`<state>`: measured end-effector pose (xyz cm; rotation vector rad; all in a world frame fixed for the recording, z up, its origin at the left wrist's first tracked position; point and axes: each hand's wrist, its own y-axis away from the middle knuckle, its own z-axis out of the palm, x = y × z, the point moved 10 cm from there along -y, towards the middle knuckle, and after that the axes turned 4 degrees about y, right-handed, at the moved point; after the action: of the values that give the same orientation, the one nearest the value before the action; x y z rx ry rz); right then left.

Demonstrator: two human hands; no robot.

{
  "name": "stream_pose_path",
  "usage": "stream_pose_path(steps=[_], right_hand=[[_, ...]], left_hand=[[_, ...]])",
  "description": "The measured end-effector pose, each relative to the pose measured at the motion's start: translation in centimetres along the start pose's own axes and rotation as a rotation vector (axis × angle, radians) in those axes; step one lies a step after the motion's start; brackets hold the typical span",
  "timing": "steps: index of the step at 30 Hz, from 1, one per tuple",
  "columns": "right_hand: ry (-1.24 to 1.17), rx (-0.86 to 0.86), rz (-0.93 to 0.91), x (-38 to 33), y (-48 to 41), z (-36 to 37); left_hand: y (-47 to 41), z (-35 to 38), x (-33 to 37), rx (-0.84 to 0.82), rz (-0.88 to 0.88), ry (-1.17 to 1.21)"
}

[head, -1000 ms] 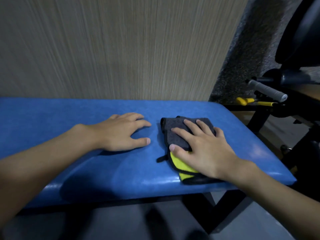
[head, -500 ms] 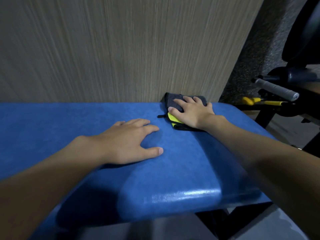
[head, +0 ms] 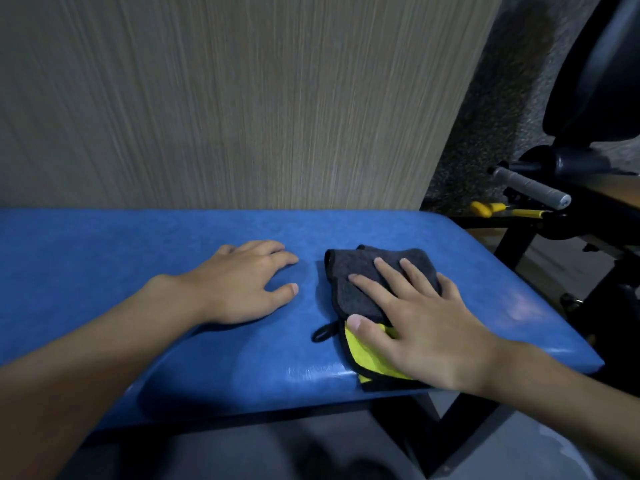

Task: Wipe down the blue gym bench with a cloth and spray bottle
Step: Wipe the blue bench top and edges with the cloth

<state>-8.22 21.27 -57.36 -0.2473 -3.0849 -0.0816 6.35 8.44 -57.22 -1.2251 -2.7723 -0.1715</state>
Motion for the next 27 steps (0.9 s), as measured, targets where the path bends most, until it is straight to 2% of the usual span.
stream_pose_path(steps=[6,17,22,27], right_hand=[[0.018,0.057,0.002,-0.3,-2.4,-0.2],[0.0,0.088,0.095,1.9,-19.5,-1.1],[-0.008,0.08,0.113,1.8,-19.5,-0.8],[-0.024,0.043,0.078,0.4,-14.4,-0.3]], left_hand=[[-0.2,0.7,-0.7,-0.041,-0.023,-0.064],[-0.5,0.6,-0.9,-0.063,0.01,-0.081],[-0.1,0.0,-1.1,-0.073,-0.003,-0.025],[0.1,-0.3,-1.0,-0.048,-0.02,0.029]])
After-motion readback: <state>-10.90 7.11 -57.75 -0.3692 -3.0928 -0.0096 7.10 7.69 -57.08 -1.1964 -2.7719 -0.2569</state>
